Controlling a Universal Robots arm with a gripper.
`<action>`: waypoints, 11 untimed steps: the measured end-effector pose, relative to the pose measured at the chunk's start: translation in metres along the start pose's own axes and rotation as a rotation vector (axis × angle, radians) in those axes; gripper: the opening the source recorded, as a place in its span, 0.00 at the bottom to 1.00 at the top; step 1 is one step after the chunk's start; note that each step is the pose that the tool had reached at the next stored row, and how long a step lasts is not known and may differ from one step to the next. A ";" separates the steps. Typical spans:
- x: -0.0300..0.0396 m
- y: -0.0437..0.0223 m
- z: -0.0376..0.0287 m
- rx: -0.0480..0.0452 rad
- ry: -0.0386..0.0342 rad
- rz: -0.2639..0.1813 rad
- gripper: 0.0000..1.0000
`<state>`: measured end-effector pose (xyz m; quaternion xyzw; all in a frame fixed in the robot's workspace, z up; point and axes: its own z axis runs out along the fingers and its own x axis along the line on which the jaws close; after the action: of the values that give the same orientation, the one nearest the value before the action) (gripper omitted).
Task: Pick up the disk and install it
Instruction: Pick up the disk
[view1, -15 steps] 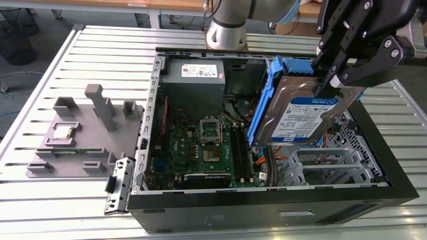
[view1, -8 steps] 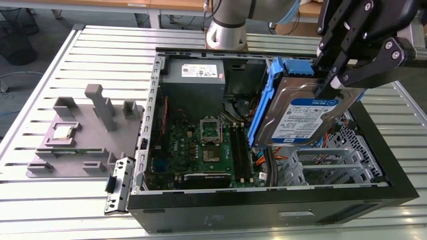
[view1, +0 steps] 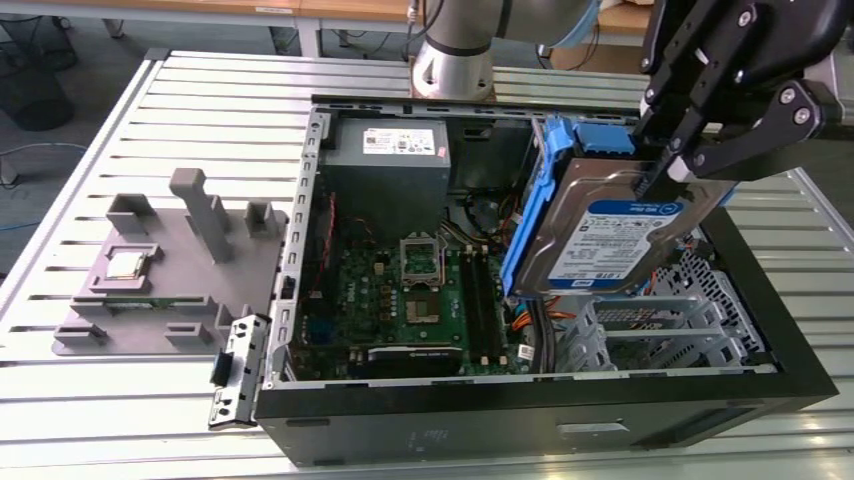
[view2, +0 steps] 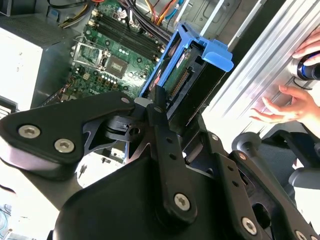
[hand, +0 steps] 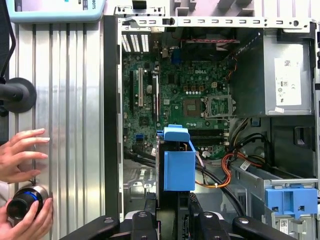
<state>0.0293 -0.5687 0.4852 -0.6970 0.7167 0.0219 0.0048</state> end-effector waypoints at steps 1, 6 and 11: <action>-0.0001 -0.0020 0.0001 0.0000 -0.0002 0.000 0.35; -0.0004 -0.0142 0.0000 -0.0001 0.0000 0.000 0.35; 0.0007 -0.0203 0.0000 -0.0001 -0.0001 0.000 0.35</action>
<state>0.0495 -0.5700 0.4848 -0.6971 0.7167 0.0220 0.0048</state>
